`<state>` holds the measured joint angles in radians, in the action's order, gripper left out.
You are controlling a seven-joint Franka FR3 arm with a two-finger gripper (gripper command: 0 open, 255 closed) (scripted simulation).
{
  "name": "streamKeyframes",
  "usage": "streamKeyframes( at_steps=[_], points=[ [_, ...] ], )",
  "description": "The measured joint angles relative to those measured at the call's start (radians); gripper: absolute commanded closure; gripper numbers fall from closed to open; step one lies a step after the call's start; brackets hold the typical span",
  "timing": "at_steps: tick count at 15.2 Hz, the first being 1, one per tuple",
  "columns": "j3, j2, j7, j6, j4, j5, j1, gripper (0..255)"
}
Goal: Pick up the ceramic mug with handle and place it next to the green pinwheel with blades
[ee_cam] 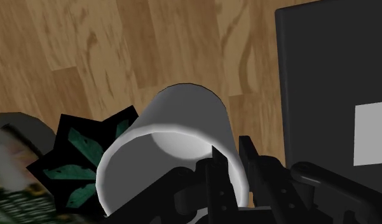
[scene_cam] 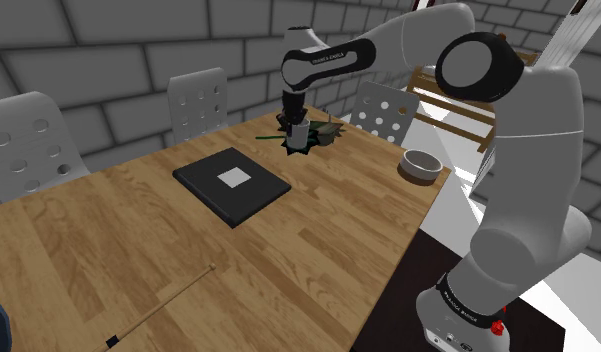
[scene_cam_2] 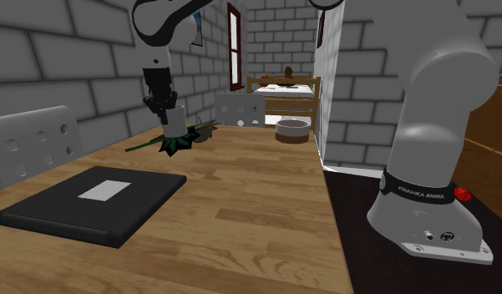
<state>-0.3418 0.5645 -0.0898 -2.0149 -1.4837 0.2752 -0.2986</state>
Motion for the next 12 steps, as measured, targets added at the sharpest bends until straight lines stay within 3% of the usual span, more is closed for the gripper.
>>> streamKeyframes(
  at_steps=[12],
  points=[
    [0.019, 0.07, -0.024, -0.123, -0.056, 0.03, 0.006, 255]
  ],
)
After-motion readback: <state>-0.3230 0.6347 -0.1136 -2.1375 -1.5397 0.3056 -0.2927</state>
